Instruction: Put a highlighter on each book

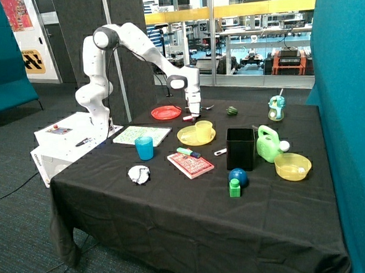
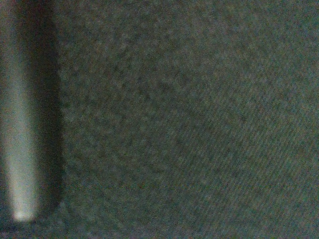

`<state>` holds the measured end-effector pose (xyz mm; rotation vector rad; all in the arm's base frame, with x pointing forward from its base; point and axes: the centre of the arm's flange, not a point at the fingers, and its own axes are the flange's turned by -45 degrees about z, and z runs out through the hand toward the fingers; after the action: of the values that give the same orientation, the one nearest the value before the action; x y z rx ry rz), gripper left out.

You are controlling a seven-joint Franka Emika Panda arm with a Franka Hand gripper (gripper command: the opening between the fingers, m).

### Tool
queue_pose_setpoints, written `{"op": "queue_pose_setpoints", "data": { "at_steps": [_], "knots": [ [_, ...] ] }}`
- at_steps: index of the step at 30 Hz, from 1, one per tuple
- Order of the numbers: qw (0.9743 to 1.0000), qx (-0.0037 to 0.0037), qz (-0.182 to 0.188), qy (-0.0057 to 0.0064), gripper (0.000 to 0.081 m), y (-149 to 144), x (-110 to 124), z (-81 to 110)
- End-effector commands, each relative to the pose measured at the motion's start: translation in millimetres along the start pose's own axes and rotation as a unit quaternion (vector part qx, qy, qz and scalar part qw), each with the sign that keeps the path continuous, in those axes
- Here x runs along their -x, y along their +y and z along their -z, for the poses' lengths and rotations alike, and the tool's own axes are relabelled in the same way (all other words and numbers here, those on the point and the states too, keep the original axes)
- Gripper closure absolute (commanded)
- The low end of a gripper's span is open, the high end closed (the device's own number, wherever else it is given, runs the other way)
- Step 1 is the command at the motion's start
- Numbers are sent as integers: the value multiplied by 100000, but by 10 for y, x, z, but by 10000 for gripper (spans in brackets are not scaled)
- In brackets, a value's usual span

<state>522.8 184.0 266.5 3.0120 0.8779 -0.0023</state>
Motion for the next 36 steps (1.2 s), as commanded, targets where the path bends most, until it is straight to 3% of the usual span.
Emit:
{"op": "queue_pose_setpoints", "data": {
  "at_steps": [1, 29, 36],
  "knots": [
    [100000, -185, -189, 128, 808, 5, 28, 18],
    [99999, -185, -319, 128, 808, -46, 61, 23],
    [100000, -185, 100, 129, 808, -39, 64, 127]
  ]
}}
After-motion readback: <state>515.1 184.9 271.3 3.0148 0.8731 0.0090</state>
